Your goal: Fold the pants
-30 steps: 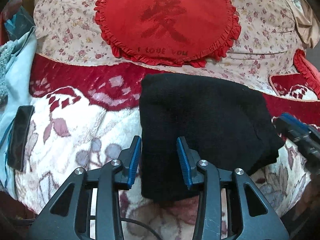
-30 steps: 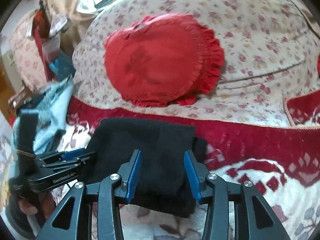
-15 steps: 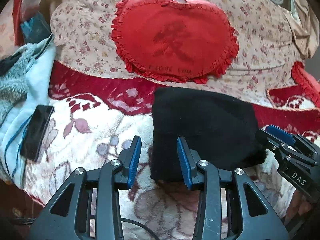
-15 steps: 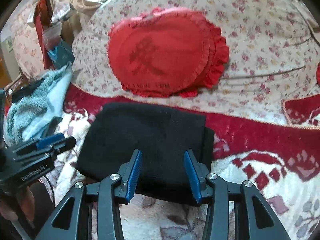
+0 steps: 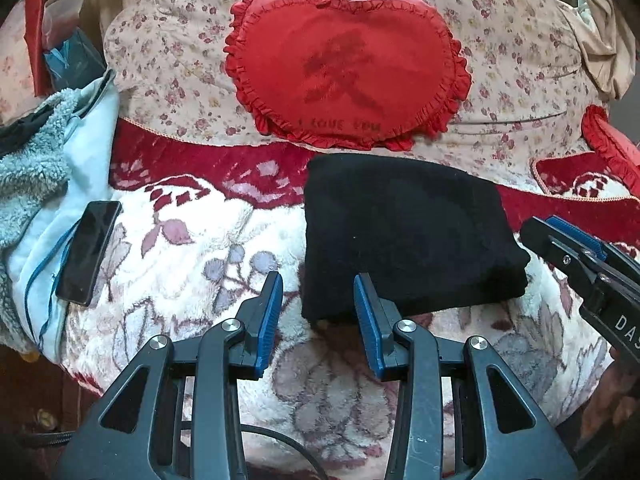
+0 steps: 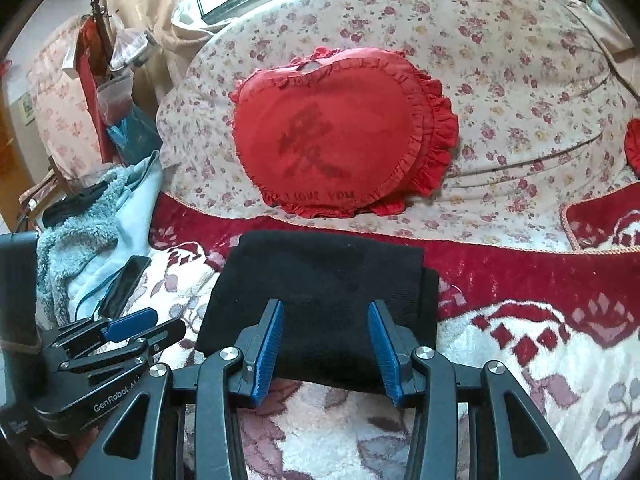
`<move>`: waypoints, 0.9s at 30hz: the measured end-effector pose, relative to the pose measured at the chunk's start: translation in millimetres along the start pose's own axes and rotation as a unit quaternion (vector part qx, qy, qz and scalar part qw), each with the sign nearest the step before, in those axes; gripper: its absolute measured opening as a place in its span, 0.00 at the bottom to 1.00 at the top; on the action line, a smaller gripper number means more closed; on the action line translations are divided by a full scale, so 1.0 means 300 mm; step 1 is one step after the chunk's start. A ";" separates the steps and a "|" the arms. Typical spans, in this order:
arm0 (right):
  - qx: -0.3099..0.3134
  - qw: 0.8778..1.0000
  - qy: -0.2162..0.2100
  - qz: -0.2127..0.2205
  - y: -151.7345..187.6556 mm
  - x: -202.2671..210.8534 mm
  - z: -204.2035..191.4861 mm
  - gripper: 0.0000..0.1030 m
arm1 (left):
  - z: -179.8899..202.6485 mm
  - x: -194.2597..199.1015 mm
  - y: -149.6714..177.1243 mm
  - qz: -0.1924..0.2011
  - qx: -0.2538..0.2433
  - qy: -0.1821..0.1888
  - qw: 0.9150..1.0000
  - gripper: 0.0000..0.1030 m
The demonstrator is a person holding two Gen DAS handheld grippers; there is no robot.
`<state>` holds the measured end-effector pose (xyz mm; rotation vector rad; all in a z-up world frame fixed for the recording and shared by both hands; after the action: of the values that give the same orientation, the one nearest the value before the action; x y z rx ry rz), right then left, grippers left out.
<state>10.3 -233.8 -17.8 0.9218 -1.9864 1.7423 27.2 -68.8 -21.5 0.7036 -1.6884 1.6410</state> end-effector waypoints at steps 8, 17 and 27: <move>-0.008 1.000 0.006 -0.004 0.008 0.011 0.008 0.41 | -0.008 0.045 -0.004 0.023 0.005 -0.013 1.000 0.35; 0.002 1.000 0.004 -0.005 0.011 0.023 -0.004 0.41 | -0.002 0.070 -0.001 0.035 -0.002 -0.021 0.999 0.35; 0.005 1.000 0.000 -0.005 0.015 0.031 -0.014 0.41 | 0.008 0.081 0.002 0.035 -0.003 -0.018 0.999 0.35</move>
<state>-0.2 -231.8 -14.5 0.9328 -1.9703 1.7491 11.1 -69.4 -3.0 0.6819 -1.7622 1.6795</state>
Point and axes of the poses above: each gripper's, at about its wrist camera, not at the fingertips, and x roughly against the way its jaws point, z to its right, y to its underside, the point moved 2 cm from there along -x, roughly the way its jaws point, and after that the axes turned 1 degree about z, right-handed, at the moved point
